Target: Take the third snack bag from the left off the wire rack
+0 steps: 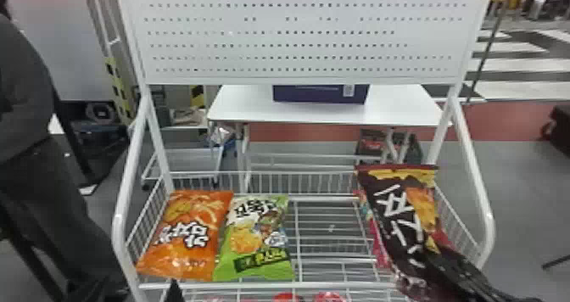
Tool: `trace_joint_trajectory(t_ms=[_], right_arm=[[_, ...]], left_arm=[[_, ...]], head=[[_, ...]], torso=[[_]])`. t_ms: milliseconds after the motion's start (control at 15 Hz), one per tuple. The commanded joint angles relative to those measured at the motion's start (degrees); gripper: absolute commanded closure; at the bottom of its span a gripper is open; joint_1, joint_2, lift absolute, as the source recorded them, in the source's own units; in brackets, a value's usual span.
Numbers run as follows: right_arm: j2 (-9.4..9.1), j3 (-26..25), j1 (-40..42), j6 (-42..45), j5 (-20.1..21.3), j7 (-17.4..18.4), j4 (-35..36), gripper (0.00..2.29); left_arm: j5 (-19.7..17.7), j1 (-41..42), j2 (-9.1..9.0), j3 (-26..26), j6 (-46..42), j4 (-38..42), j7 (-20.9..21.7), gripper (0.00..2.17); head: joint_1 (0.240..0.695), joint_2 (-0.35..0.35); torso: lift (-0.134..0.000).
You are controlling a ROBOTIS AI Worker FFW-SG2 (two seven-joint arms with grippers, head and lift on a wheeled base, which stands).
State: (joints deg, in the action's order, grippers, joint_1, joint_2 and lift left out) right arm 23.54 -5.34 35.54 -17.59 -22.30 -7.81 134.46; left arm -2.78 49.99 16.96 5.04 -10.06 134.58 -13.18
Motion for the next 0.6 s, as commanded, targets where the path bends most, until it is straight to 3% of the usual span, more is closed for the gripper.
trace_joint_trajectory(t_ms=[0, 267, 533], right_arm=[[-0.25, -6.7, 10.07, 9.19, -1.79, -0.54, 2.21, 2.24], [-1.21, -13.82, 15.7, 14.29, -3.9, -1.16, 1.33, 2.24], [-1.48, -16.1, 16.75, 17.98, -5.83, -1.33, -0.78, 2.24]], left_arm=[[-0.38, -0.33, 0.01, -0.21, 0.0, -0.1, 0.0, 0.14], [-1.35, -1.39, 0.27, -0.29, 0.7, -0.81, 0.0, 0.14], [-1.44, -1.12, 0.36, -0.65, 0.53, -0.37, -0.09, 0.14]], head=[[0.499, 0.0], [0.499, 0.0], [0.499, 0.0]], torso=[[0.0], [0.0], [0.0]])
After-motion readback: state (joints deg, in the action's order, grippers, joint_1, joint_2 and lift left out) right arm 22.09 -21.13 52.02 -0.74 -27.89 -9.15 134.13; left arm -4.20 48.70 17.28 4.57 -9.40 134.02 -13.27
